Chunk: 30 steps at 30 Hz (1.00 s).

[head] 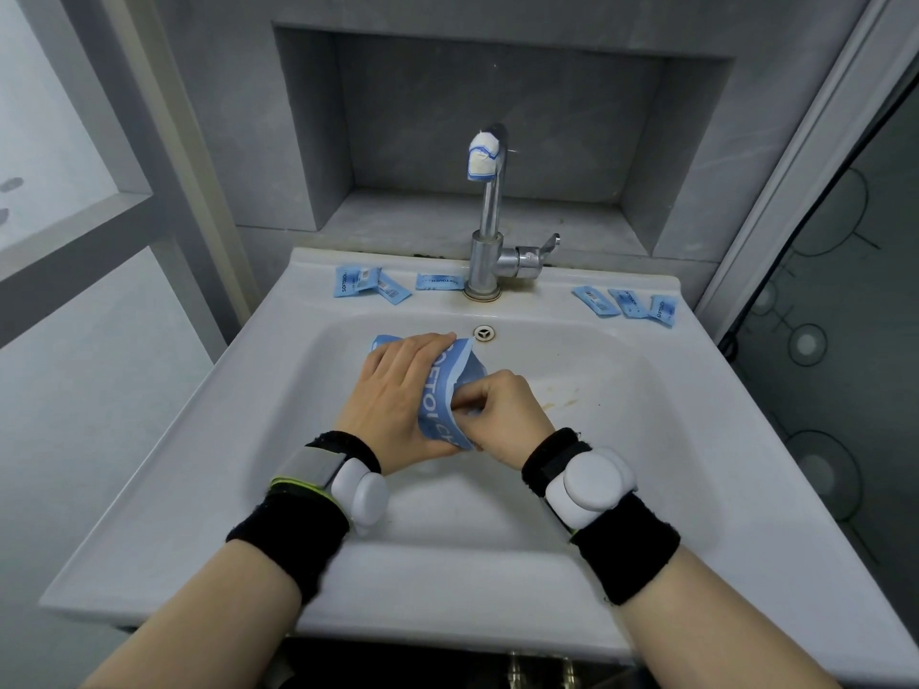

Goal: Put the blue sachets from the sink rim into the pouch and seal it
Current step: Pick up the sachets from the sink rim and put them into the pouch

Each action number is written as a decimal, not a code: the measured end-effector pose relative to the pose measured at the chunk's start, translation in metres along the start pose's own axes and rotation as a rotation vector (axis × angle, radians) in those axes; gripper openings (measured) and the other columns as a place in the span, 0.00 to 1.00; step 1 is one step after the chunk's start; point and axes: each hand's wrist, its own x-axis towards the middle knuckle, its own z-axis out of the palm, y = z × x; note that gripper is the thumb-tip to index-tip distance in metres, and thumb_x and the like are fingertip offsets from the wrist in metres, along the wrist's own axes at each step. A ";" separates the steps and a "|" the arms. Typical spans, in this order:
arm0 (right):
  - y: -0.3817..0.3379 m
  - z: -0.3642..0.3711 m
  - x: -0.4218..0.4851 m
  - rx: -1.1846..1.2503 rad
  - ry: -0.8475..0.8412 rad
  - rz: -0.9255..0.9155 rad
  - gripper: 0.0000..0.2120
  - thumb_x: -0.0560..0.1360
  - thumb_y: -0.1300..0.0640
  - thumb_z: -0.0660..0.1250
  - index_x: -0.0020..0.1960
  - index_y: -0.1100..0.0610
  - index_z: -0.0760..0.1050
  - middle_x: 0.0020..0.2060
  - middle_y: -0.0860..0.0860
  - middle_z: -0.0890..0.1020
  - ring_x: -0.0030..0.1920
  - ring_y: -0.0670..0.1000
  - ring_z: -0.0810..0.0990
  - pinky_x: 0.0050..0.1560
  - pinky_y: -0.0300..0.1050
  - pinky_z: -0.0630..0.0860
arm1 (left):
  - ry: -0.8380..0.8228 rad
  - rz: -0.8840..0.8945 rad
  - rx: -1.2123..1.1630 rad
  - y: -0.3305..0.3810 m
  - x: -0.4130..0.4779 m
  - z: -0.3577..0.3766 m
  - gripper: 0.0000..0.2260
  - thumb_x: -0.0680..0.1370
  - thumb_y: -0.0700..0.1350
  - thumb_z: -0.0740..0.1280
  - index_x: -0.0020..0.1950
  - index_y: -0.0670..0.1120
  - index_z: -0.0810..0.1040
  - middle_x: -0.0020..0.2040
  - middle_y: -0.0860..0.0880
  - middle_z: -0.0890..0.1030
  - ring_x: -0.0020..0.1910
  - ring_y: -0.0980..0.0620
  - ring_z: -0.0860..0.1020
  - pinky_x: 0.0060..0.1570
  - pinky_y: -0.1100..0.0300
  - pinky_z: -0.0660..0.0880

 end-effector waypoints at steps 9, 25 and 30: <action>0.000 -0.001 0.000 0.003 -0.022 -0.002 0.09 0.70 0.63 0.67 0.43 0.56 0.85 0.26 0.38 0.75 0.26 0.37 0.73 0.31 0.26 0.65 | 0.000 0.004 0.001 0.002 0.000 -0.002 0.47 0.60 0.71 0.70 0.72 0.48 0.62 0.66 0.49 0.72 0.65 0.50 0.69 0.66 0.55 0.61; 0.002 0.000 0.000 0.015 0.008 0.035 0.07 0.68 0.63 0.69 0.43 0.57 0.84 0.32 0.46 0.81 0.34 0.43 0.78 0.35 0.32 0.70 | 0.006 0.046 0.013 0.006 0.001 -0.006 0.46 0.62 0.71 0.68 0.71 0.45 0.64 0.65 0.48 0.72 0.64 0.52 0.67 0.67 0.62 0.54; 0.002 0.000 0.001 0.007 0.012 0.041 0.06 0.68 0.62 0.69 0.43 0.57 0.84 0.33 0.47 0.81 0.35 0.46 0.79 0.36 0.34 0.71 | 0.020 0.044 0.016 0.006 0.001 -0.005 0.46 0.61 0.71 0.68 0.71 0.47 0.63 0.65 0.48 0.72 0.64 0.51 0.68 0.66 0.57 0.58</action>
